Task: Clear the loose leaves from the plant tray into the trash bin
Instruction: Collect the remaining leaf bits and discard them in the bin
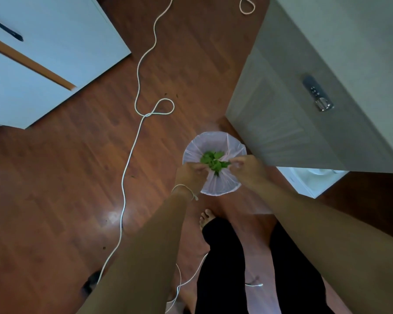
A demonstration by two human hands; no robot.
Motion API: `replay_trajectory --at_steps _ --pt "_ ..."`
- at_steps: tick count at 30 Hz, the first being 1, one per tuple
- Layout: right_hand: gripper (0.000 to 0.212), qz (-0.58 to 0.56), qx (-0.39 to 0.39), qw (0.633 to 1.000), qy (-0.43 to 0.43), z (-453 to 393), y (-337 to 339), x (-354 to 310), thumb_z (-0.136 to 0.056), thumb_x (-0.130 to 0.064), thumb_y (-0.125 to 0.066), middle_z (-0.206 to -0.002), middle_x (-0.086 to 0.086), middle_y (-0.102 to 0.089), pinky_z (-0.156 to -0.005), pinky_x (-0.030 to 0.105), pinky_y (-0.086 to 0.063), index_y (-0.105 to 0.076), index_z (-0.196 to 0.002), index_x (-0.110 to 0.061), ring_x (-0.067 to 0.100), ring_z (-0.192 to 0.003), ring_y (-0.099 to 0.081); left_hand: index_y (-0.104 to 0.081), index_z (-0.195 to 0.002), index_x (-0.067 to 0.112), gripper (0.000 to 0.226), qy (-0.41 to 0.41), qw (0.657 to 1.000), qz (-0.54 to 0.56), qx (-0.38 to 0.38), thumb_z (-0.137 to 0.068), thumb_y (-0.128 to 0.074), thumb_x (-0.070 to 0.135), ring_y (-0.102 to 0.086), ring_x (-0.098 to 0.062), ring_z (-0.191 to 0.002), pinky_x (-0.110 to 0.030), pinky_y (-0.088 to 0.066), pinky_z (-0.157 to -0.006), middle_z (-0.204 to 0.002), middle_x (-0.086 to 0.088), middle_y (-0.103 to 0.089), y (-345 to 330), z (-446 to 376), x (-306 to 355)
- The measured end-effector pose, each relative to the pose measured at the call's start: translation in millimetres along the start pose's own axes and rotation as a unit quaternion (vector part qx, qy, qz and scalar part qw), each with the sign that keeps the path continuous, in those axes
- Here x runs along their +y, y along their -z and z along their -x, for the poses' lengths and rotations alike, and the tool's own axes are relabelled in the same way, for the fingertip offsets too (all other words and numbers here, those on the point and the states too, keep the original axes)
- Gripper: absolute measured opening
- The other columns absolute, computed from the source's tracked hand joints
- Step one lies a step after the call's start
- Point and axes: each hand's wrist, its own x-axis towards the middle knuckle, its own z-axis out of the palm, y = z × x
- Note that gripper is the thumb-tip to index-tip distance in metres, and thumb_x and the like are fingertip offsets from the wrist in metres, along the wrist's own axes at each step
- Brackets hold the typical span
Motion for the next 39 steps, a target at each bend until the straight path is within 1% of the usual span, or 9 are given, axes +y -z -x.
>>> replay_trajectory --at_steps 6,11,13,16,20,23,27,32,39 --pt "0.038 -0.117 0.037 0.991 0.051 44.9 58.1 -45.6 -0.079 -0.029 -0.07 -0.109 0.001 -0.074 -0.093 0.038 -0.054 -0.071 -0.115 -0.018 0.016 -0.1 -0.068 -0.074 -0.089 0.037 0.026 -0.047 0.995 0.051 0.065 -0.068 -0.058 0.041 -0.074 -0.033 -0.079 -0.048 -0.06 -0.078 -0.082 -0.01 -0.078 36.7 46.6 54.1" --pt "0.026 -0.221 0.067 0.963 0.136 133.5 157.8 -72.7 -0.087 -0.019 -0.066 -0.1 -0.014 -0.07 -0.084 0.01 -0.047 -0.071 -0.113 -0.023 -0.01 -0.091 -0.064 -0.073 -0.085 0.047 0.019 -0.147 0.985 0.07 0.061 -0.072 -0.06 0.048 -0.075 -0.026 -0.075 -0.051 -0.061 -0.073 -0.082 -0.006 -0.077 47.4 105.0 148.7" --pt "0.022 -0.255 0.093 0.95 0.152 174.7 203.3 -58.9 -0.089 -0.018 -0.067 -0.101 -0.007 -0.073 -0.081 0.012 -0.048 -0.072 -0.11 -0.021 -0.003 -0.09 -0.066 -0.075 -0.086 0.037 0.01 -0.206 0.976 0.048 0.053 -0.081 -0.066 0.034 -0.074 -0.013 -0.069 -0.041 -0.062 -0.068 -0.08 -0.003 -0.076 39.7 154.3 217.6" --pt "0.015 -0.29 0.155 0.932 0.154 232.5 269.1 -11.5 -0.087 -0.023 -0.069 -0.092 -0.007 -0.076 -0.07 0.014 -0.048 -0.075 -0.1 -0.026 -0.003 -0.078 -0.065 -0.074 -0.094 0.012 0.009 -0.273 0.961 0.03 0.043 -0.088 -0.067 0.008 -0.066 0.006 -0.058 -0.012 -0.054 -0.058 -0.07 0.002 -0.071 5.4 208.4 299.9" --pt "0.009 -0.307 0.191 0.927 0.096 303.7 347.8 95.7 -0.087 -0.025 -0.067 -0.081 0.005 -0.075 -0.064 0.037 -0.054 -0.073 -0.088 -0.032 0.013 -0.07 -0.063 -0.074 -0.086 0.029 0.012 -0.296 0.952 -0.012 -0.074 -0.075 -0.074 0.034 -0.075 -0.019 -0.073 -0.041 -0.061 -0.076 -0.08 -0.005 -0.076 -77.0 257.5 369.5" --pt "0.004 -0.214 0.242 0.946 -0.006 339.7 387.8 198.0 -0.085 -0.031 -0.069 -0.077 -0.008 -0.07 -0.07 0.028 -0.048 -0.07 -0.083 -0.034 0.007 -0.072 -0.062 -0.074 -0.097 0.022 0.023 -0.37 0.907 -0.155 -0.124 -0.076 -0.075 0.03 -0.069 0.003 -0.074 -0.023 -0.056 -0.081 -0.087 0.001 -0.077 -158.2 288.6 397.4" --pt "0.012 -0.059 0.149 0.98 -0.119 359.4 400.8 282.6 -0.079 -0.039 -0.069 -0.08 -0.011 -0.071 -0.079 0.031 -0.053 -0.07 -0.082 -0.028 0.01 -0.081 -0.066 -0.068 -0.119 0.02 0.038 -0.387 0.851 -0.302 -0.186 -0.082 -0.07 0.028 -0.069 -0.015 -0.094 -0.03 -0.053 -0.093 -0.105 -0.002 -0.073 -252.9 309.5 409.3" --pt "0.031 0.08 0.118 0.984 -0.11 350.6 387.3 298.5 -0.067 -0.044 -0.065 -0.091 0.0 -0.073 -0.075 0.037 -0.056 -0.067 -0.089 -0.022 0.025 -0.088 -0.068 -0.056 -0.133 0.018 0.046 -0.402 0.739 -0.497 -0.212 -0.089 -0.063 0.03 -0.059 -0.027 -0.118 -0.038 -0.047 -0.102 -0.13 -0.009 -0.061 -319.4 307.4 406.0" --pt "0.022 0.183 0.162 0.961 -0.129 347.0 380.1 297.0 -0.078 -0.038 -0.059 -0.093 0.0 -0.073 -0.072 0.032 -0.049 -0.069 -0.091 -0.024 0.026 -0.09 -0.069 -0.058 -0.123 0.012 0.039 -0.429 0.681 -0.569 -0.171 -0.09 -0.058 0.032 -0.057 -0.037 -0.111 -0.043 -0.05 -0.095 -0.121 -0.015 -0.058 -344.2 308.0 401.8"
